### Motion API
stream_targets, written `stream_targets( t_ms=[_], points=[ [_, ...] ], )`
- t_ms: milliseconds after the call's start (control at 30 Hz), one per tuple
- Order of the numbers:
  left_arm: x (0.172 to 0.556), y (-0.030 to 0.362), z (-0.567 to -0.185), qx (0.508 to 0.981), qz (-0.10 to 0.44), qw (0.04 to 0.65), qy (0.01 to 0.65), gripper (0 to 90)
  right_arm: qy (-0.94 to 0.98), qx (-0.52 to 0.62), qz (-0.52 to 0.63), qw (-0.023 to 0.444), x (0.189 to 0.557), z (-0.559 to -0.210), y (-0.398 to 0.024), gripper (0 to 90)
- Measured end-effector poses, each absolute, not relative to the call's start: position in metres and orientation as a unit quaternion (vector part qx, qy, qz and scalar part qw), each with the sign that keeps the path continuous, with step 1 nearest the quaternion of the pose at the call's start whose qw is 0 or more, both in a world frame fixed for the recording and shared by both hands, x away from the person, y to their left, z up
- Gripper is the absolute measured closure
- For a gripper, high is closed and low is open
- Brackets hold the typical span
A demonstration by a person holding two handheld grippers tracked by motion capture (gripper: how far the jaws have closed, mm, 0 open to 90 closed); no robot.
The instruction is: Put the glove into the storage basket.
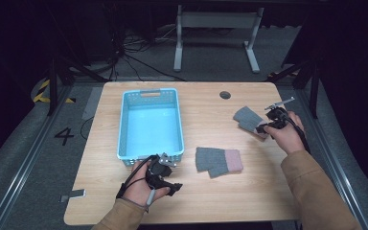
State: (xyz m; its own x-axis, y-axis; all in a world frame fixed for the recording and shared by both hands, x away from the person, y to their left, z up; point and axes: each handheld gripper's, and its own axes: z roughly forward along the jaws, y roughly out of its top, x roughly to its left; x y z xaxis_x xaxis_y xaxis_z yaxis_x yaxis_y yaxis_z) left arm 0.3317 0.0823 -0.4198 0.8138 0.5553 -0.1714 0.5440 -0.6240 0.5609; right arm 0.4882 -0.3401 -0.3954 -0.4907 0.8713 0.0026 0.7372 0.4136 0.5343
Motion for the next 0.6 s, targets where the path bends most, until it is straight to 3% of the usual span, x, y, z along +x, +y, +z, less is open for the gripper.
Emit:
stream_targets(
  t_ms=[167,467,600],
  points=[
    [0.332,0.082,-0.42,0.901,0.009,0.308,0.305,38.5,0.832,0.477,0.238,0.154,0.5,-0.393,-0.335,64.7],
    [0.332,0.083,-0.42,0.901,0.008,0.308,0.304,38.2,0.831,0.48,0.232,0.157,0.517,-0.392,-0.333,60.7],
    [0.332,0.083,-0.42,0.901,0.008,0.307,0.305,38.0,0.835,0.472,0.229,0.164,0.525,-0.395,-0.332,54.2]
  ],
)
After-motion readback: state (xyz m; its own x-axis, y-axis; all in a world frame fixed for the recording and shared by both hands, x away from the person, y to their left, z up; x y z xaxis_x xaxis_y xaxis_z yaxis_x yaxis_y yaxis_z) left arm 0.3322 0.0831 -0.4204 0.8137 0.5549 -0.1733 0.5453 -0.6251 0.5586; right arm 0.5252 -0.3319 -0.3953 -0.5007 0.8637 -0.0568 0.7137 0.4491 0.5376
